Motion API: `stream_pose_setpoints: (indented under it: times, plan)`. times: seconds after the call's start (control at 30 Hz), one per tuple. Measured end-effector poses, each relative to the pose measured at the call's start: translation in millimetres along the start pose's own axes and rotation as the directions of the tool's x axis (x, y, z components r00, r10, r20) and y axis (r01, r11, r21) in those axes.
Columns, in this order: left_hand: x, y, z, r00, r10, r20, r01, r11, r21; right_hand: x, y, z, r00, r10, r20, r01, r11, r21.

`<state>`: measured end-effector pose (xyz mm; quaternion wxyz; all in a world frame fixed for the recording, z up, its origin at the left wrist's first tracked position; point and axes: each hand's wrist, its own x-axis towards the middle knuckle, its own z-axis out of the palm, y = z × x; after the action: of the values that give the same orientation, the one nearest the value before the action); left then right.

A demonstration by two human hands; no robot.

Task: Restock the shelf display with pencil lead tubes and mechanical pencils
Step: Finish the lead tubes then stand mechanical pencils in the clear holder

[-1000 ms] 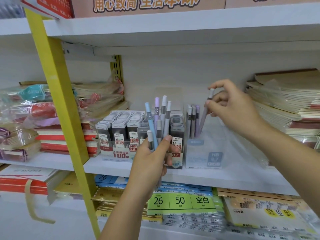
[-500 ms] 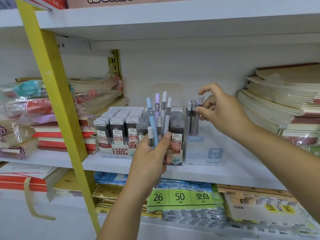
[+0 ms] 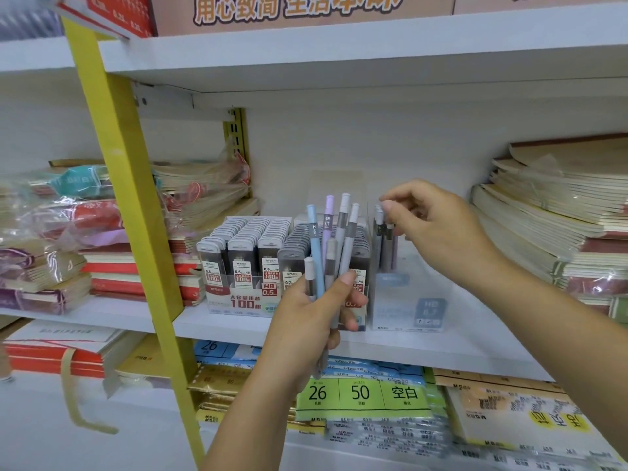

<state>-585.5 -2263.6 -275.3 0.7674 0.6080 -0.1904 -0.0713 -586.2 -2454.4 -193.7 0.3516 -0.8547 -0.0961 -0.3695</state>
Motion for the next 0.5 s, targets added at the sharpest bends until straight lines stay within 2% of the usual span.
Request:
stream_pose_setpoints:
  times: [0.07,0.13,0.23,0.3,0.4,0.47,0.5]
  plan:
    - [-2,1,3,1.0,0.001,0.03,-0.002,1.0,0.005,-5,-15,2,0.986,0.082,0.145,-0.118,0.957,0.264]
    - [-2,0,6,0.998,0.003,0.057,-0.003,1.0,0.002,-11,-22,4,0.964,0.107,0.242,-0.189,0.92,0.344]
    - [-3,0,7,0.997,-0.005,0.073,0.004,1.0,0.012,-16,-25,6,0.959,0.124,0.256,-0.225,0.881,0.416]
    - [-3,0,7,0.998,-0.006,0.056,0.006,1.0,0.009,-14,-25,1,0.976,0.141,0.167,-0.204,0.859,0.469]
    - [-3,-1,4,1.0,0.009,0.028,-0.009,1.0,0.029,-3,-22,-18,0.983,0.137,-0.126,-0.052,0.851,0.522]
    - [-2,-2,3,0.999,0.01,0.031,-0.012,0.999,0.046,3,-17,-30,0.965,0.053,-0.255,0.064,0.901,0.429]
    - [-1,-3,2,0.999,0.007,0.038,-0.009,0.999,0.043,4,-13,-31,0.962,0.007,-0.272,0.089,0.936,0.34]
